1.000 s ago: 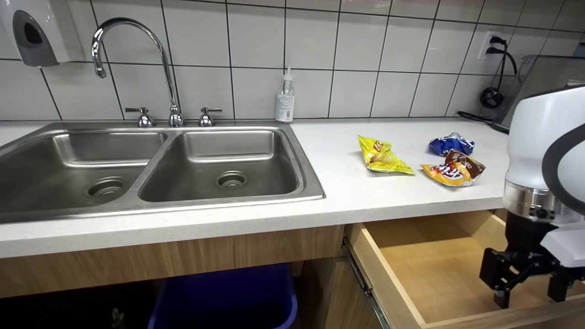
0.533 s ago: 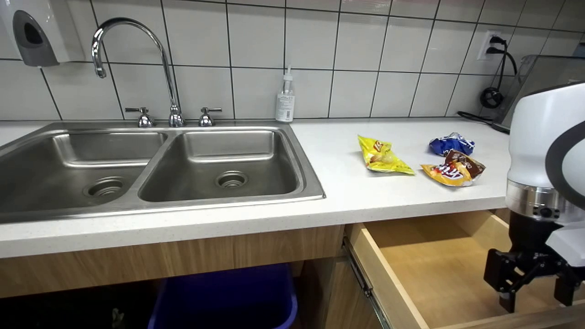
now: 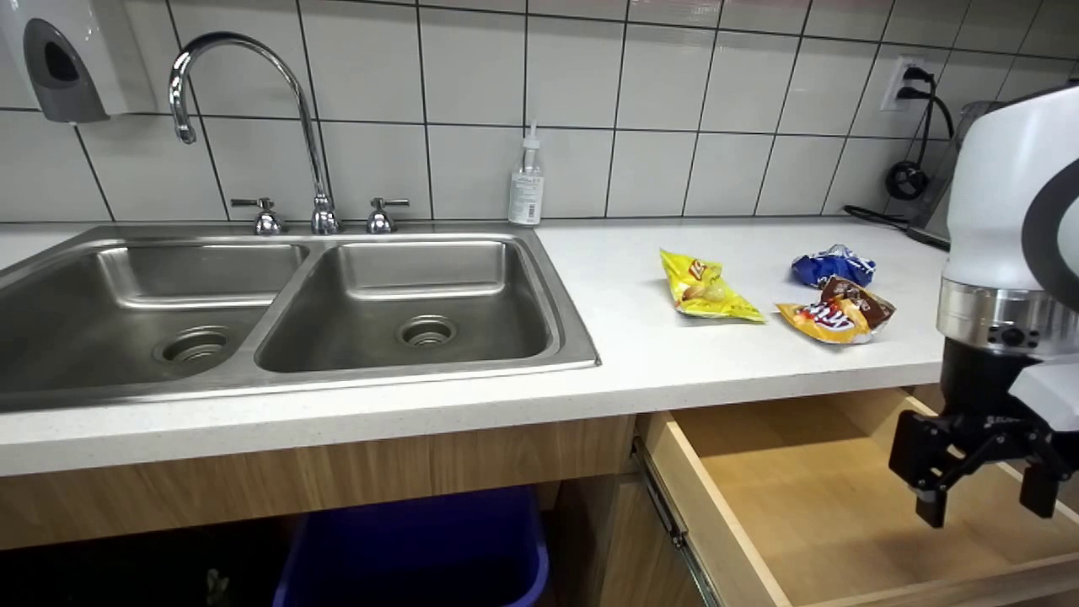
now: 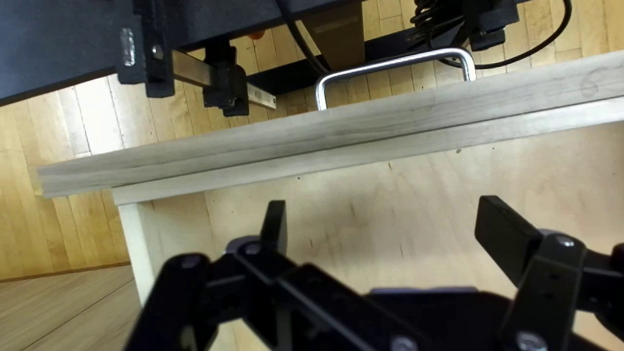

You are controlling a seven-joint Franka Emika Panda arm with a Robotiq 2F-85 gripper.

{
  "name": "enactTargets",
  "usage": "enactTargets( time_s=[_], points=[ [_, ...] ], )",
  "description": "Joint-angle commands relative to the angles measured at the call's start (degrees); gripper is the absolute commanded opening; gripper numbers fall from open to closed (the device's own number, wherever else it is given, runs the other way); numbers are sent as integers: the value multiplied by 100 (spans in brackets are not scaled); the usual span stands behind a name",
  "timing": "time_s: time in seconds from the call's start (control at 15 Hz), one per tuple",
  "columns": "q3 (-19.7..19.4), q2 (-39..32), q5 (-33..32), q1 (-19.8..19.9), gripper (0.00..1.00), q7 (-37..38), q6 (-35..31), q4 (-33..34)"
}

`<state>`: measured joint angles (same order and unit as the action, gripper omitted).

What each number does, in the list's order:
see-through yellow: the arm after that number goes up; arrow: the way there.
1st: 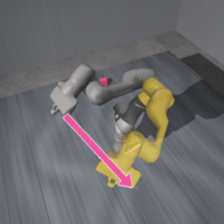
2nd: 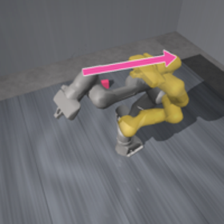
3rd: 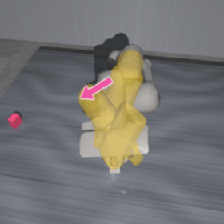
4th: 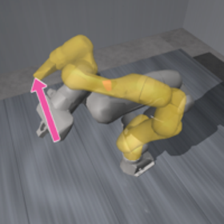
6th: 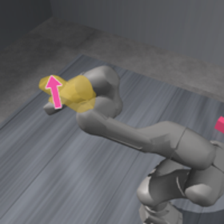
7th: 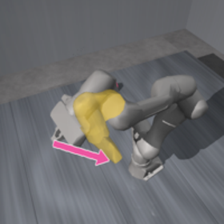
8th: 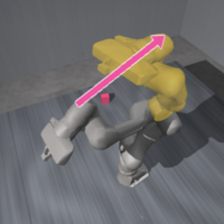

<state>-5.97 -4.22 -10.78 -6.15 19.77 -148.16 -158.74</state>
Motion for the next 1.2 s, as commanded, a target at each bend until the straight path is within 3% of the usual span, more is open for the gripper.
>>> enactTargets(
  time_s=[0.0, 0.6, 0.67, 1.13],
  points=[
    [231, 647, -16, 129, 100, 260, 395, -89],
    [635, 1504, 296, 247, 100, 270, 988, 124],
    [633, 1160, 146, 316, 100, 234, 619, 69],
    [708, 1372, 276, 315, 100, 227, 780, 104]
  ],
)
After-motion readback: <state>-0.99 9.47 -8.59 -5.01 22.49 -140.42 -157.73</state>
